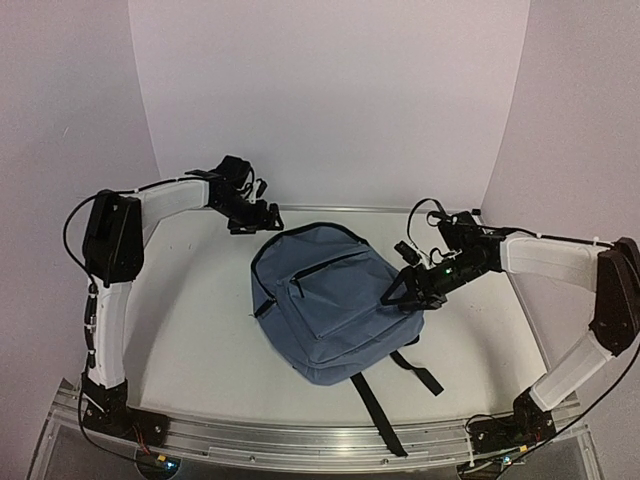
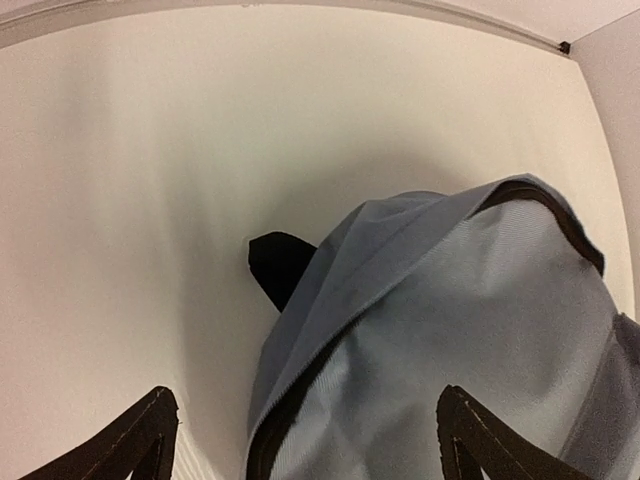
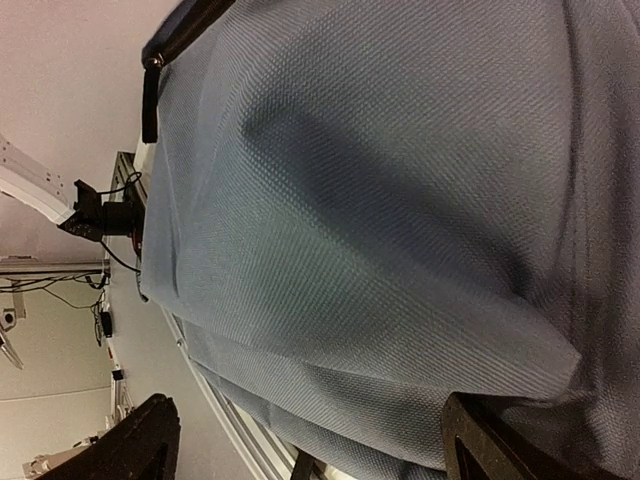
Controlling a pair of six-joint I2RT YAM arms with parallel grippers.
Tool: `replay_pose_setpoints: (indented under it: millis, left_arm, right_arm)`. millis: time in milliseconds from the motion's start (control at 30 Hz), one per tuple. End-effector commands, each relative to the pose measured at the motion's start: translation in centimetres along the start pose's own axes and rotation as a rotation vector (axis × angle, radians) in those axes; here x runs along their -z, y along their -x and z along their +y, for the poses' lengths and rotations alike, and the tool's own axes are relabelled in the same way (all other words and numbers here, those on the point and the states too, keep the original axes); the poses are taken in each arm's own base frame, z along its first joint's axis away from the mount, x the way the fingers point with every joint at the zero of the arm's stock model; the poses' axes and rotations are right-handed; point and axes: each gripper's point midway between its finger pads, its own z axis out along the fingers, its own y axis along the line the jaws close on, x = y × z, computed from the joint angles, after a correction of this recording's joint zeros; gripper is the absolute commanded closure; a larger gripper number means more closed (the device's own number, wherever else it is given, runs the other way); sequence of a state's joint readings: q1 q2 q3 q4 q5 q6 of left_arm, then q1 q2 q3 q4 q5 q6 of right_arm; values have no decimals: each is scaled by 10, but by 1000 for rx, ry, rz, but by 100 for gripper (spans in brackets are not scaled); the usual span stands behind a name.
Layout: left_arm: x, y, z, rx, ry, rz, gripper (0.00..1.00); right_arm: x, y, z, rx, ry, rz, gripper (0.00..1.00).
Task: Pack the student bag
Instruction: Zip the student bag at the center of the board, then adjust the student bag at the center of the board.
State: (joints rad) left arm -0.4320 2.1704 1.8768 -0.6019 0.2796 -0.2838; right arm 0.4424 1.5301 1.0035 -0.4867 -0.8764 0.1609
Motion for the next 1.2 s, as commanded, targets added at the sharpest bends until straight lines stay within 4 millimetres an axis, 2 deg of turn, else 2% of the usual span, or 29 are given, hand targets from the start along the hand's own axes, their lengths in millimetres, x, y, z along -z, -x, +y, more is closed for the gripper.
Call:
replay_pose_setpoints:
  millis: [0,100,200,233,300,333,433,500,567,667,733,800,833,900,1000,1067,1167]
  left_arm:
    - [-18,1,-3,-40,-29,47,15]
    - [-25,-16,-12,-32,-101,94,30]
    - [-21,-42,-19,-40,-115,121,49]
    - [-15,-45,-24,-49,-121,110,55]
    - [-5,-68,-27,-36,-127,121,73]
    - [1,-78,-32,-31,-136,122,79]
    - [20,-107,-49,-24,-150,116,90]
    - [25,-137,-65,-45,-139,127,90]
    - [28,-162,-82,-45,-141,135,89]
    - [36,-195,-110,-51,-188,151,81]
    - [46,-212,-124,-71,-221,159,72]
    - [65,-211,-132,-74,-250,131,61]
    - [75,-208,-134,-77,-261,107,55]
    - [100,-190,-138,-90,-272,19,39]
    - [124,-160,-133,-95,-233,-66,27]
    - [135,-135,-127,-93,-189,-113,22]
    - [135,-99,-105,-61,-140,-145,15]
  right_arm:
    - [-18,3,-1,-23,47,48,10]
    - [-25,19,-9,-37,21,42,11]
    - [-23,44,-18,-29,-23,3,12]
    - [-20,53,-23,-25,-46,-16,13]
    - [-12,75,-31,-5,-99,-64,13]
    - [-9,86,-34,14,-128,-86,12]
    - [-6,120,-48,64,-226,-135,12]
    - [-14,144,-56,62,-240,-154,13]
    - [-25,165,-63,37,-230,-167,15]
    - [-40,192,-66,17,-196,-183,16]
    - [-37,210,-57,37,-174,-213,16]
    - [-22,225,-40,82,-164,-255,15]
    - [-11,232,-30,113,-165,-281,14]
    - [16,241,-14,165,-182,-338,11]
    - [57,242,6,207,-213,-409,6]
    - [74,232,9,205,-232,-429,4]
    - [84,194,11,180,-241,-409,3]
